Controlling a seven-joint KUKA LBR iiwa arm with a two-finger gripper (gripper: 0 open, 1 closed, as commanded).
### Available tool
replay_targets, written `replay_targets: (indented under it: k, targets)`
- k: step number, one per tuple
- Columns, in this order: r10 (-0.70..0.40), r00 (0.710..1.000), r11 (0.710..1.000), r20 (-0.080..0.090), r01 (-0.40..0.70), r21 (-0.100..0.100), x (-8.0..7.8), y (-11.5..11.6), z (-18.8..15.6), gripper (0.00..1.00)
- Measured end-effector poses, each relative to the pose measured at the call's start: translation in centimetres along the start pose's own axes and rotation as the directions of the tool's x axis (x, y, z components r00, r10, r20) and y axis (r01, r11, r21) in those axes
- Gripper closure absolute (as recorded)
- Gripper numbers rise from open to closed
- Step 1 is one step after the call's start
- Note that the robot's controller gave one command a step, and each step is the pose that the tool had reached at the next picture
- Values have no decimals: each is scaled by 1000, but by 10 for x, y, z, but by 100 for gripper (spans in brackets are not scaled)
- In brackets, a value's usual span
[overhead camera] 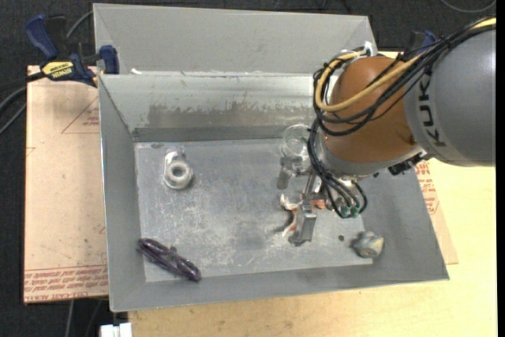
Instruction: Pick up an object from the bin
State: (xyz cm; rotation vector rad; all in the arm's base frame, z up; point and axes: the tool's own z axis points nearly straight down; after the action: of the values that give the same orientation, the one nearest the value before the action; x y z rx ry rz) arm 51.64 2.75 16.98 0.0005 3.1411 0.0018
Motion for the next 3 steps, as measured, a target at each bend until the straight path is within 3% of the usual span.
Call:
replay_targets:
  k: [1,2,3]
  targets:
    - [-173,985,985,-10,173,-1,-5,-48,65,0]
    - [-171,985,985,0,171,-1,13,-56,67,100]
    - [-170,985,985,0,170,-1,13,-56,67,0]
